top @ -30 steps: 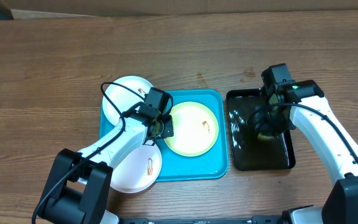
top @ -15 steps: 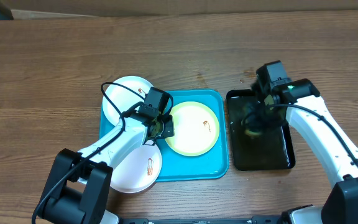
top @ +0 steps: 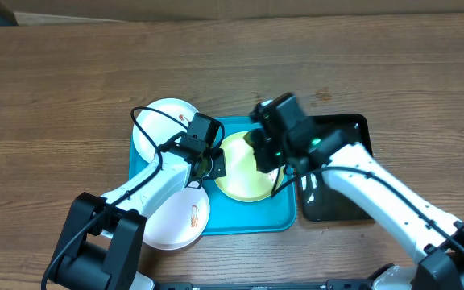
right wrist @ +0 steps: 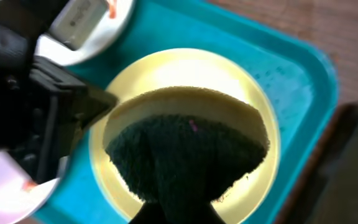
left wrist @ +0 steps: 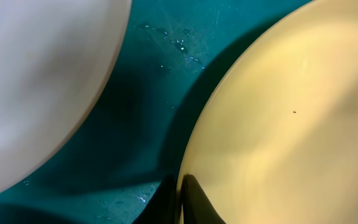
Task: Clean dirty plates on tray and stack at the side
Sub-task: 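Move the sponge left onto the yellow plate, then scrub the yellow plate with the sponge while the left gripper holds it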
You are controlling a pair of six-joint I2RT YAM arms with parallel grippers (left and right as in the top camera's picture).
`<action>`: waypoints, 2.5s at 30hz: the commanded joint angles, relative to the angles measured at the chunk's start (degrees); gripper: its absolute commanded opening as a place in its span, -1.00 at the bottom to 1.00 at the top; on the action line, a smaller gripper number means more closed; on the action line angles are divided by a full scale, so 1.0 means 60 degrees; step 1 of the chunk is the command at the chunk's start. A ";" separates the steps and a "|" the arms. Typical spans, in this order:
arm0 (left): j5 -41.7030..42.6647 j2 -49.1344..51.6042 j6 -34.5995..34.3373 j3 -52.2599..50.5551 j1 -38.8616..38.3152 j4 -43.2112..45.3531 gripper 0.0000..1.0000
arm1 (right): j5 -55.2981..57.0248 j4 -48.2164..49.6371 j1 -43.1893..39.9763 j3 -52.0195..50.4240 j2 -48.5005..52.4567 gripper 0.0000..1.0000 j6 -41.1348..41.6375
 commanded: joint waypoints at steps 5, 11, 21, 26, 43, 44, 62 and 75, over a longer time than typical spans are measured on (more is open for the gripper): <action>0.0189 0.0109 -0.0131 -0.0051 -0.0047 0.0029 -0.84 | 0.1923 0.0546 0.0368 -0.0029 0.0954 -0.92 -0.1384; 0.0186 0.0109 -0.0127 -0.0051 -0.0047 0.0029 -0.83 | 0.2437 0.0987 0.0357 -0.0029 0.1872 -0.89 -0.2004; 0.0186 0.0109 -0.0127 -0.0051 -0.0047 0.0029 -0.82 | 0.2521 0.0889 0.0331 -0.0033 0.2011 0.15 -0.2568; 0.0186 0.0109 -0.0124 -0.0051 -0.0047 0.0022 -0.81 | 0.2299 0.0750 0.0331 -0.0113 0.2011 0.25 -0.2517; 0.0182 0.0109 -0.0051 -0.0051 -0.0047 -0.0036 -0.82 | 0.2331 0.2674 -0.0251 -0.1428 0.2014 -0.73 -0.2524; 0.0182 0.0109 -0.0051 -0.0051 -0.0047 -0.0033 -0.82 | 0.2324 0.2685 -0.0372 -0.1453 0.2014 -0.83 -0.2524; 0.0178 0.0109 -0.0055 -0.0051 -0.0044 0.0036 -0.92 | -0.0444 0.1497 -0.0831 -0.1457 0.2014 -0.92 -0.2299; 0.0182 0.0109 -0.0055 -0.0051 -0.0047 0.0044 -0.92 | -0.1362 0.1723 -0.0831 -0.1457 0.2087 -0.93 -0.1133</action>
